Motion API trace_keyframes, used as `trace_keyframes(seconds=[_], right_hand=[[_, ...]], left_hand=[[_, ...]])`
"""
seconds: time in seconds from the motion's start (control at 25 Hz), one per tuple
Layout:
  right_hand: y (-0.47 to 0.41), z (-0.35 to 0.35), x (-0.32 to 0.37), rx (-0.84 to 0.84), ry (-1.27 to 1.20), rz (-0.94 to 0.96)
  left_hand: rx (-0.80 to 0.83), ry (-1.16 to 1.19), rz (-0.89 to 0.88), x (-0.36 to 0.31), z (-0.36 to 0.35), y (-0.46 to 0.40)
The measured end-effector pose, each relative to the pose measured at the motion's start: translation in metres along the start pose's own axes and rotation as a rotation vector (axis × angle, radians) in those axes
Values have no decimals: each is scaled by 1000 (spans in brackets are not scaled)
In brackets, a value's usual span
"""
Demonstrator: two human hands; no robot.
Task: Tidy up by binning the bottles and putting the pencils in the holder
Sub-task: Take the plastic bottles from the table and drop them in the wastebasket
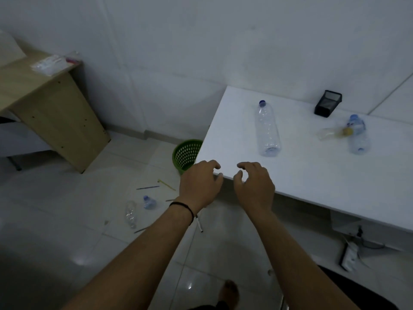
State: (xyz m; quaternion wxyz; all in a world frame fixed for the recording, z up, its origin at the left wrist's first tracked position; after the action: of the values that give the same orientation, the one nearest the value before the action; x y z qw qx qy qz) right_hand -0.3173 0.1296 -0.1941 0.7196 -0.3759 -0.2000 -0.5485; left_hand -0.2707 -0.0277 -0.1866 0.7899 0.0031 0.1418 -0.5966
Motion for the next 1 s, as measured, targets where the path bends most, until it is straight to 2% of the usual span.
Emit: trace_keyframes(seconds=[0.12, 0.36, 0.6, 0.68, 0.76, 0.84, 0.92, 1.0], right_hand=[[-37, 16, -38, -2, 29, -34], [-108, 26, -122, -37, 52, -243], [-168, -8, -173, 20, 112, -445], [-177, -31, -193, 70, 115, -576], [-184, -55, -209, 97, 78, -728], [-190, -73, -210, 98, 8, -804], [-201, -92, -197, 62, -128, -805], [-213, -119, -167, 92, -292, -715]], left_hand=[[45, 29, 17, -35, -21, -38], [210, 112, 46, -68, -69, -98], [329, 236, 46, -71, -106, -169], [358, 304, 50, -69, -113, -195], [400, 348, 48, -61, -124, -222], [447, 362, 39, -51, -134, -243], [488, 366, 50, -36, -143, -266], [531, 446, 170, -9, -150, -289]])
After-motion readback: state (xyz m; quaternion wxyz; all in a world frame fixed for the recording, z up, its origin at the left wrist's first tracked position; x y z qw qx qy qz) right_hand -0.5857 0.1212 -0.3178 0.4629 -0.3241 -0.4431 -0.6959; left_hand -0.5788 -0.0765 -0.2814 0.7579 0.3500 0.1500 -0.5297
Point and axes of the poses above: each hand's wrist, its own y-axis away from the middle knuckle, its own z-axis out of the back of the hand, x = y × z, the point moved 10 cm from there along -y, towards the middle knuckle, and after that the axes turned 13 degrees about -y, right-handed, at the moved point
